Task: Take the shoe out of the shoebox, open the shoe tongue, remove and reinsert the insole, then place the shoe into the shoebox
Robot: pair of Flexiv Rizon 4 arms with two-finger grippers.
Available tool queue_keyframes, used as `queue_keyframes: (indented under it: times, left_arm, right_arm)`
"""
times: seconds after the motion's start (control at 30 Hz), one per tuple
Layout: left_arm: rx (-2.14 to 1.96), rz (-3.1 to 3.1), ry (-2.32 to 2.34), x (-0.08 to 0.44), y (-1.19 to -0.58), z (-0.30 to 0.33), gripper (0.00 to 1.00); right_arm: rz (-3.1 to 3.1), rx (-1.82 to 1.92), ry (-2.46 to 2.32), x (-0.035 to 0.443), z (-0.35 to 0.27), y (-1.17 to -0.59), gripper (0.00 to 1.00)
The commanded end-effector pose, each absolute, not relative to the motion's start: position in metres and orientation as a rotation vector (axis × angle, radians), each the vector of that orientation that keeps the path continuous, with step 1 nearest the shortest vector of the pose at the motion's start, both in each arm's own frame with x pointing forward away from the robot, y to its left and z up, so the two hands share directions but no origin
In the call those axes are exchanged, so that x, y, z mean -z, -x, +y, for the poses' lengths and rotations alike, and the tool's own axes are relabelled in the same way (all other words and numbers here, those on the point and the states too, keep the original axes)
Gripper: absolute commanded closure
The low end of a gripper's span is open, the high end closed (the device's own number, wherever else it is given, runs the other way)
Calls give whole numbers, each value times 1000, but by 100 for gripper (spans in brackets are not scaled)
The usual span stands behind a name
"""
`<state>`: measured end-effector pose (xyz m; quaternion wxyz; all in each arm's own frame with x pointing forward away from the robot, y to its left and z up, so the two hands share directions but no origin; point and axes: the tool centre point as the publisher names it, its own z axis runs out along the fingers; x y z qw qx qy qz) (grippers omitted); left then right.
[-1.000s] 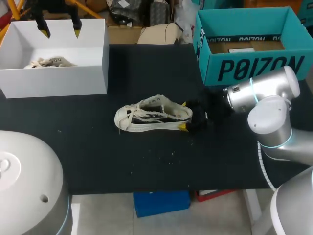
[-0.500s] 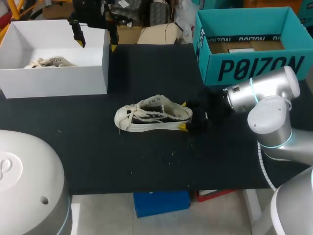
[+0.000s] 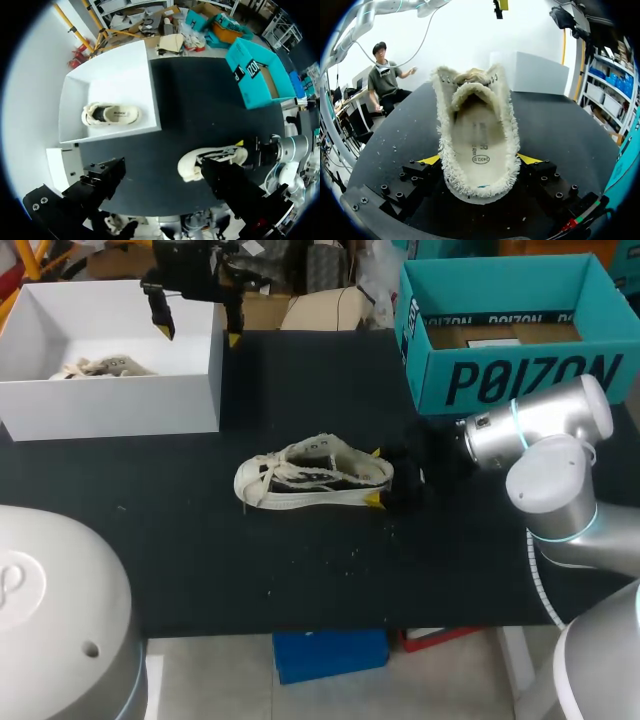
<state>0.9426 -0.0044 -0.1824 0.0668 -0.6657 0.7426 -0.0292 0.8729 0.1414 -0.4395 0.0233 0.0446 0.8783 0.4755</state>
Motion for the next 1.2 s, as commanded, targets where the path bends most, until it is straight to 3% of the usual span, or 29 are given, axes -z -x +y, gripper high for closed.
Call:
queue_keyframes:
  times: [0.03, 0.53, 1.2]
  left_arm:
    - [157, 2228, 2035, 188, -923, -50, 0]
    - [75, 2354, 2099, 239, -877, -149, 0]
    - [-510, 2332, 1961, 312, -858, -185, 0]
  right_arm:
    - [2718, -1472, -140, 443, 144, -875, 100]
    - [2718, -1472, -140, 443, 144, -875, 100]
    - [2718, -1472, -140, 443, 144, -875, 100]
